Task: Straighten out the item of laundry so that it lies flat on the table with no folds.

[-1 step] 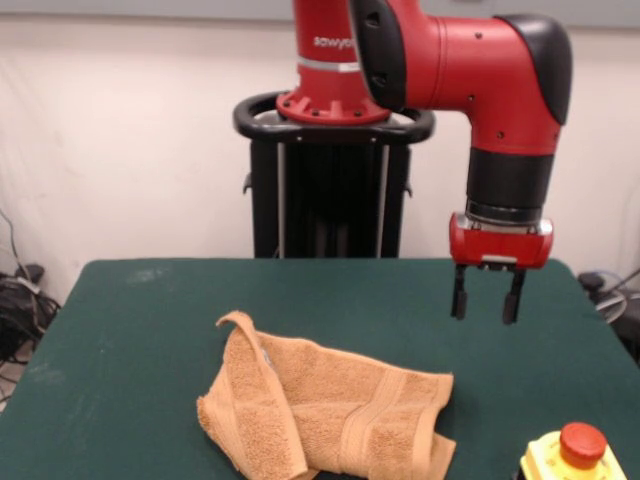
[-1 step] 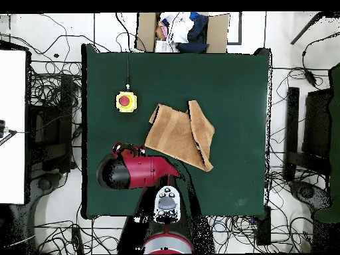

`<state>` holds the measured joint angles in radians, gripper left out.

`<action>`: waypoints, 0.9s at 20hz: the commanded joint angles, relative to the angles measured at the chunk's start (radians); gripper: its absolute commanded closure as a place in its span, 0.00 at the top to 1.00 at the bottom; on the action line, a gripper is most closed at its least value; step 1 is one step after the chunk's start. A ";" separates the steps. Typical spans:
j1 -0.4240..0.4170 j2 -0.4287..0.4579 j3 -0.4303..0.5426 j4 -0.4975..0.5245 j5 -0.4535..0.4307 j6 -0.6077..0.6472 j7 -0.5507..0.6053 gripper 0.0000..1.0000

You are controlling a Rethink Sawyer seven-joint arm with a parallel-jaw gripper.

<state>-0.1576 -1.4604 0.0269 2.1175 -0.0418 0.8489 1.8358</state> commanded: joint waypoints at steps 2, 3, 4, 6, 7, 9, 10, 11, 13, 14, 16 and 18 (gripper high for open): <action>0.147 0.140 0.001 0.018 -0.036 -0.094 0.435 1.00; 0.148 0.122 -0.017 0.042 -0.027 -0.104 0.411 1.00; 0.138 0.098 -0.036 0.071 -0.015 -0.110 0.358 1.00; 0.087 0.039 -0.077 0.134 -0.009 -0.122 0.216 1.00; 0.050 0.018 -0.093 0.168 0.001 -0.135 0.128 1.00; -0.027 -0.008 -0.113 0.232 0.025 -0.175 -0.044 1.00; -0.072 -0.012 -0.114 0.263 0.048 -0.191 -0.134 1.00; -0.116 -0.016 -0.113 0.290 0.065 -0.206 -0.217 1.00; -0.212 -0.024 -0.102 0.343 0.090 -0.263 -0.384 1.00; -0.267 -0.027 -0.090 0.368 0.108 -0.283 -0.478 1.00; -0.374 -0.031 -0.059 0.401 0.135 -0.297 -0.652 1.00; -0.480 -0.027 -0.010 0.417 0.145 -0.310 -0.782 1.00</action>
<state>-0.4551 -1.4973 -0.0012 2.2702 0.0607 0.6513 1.7705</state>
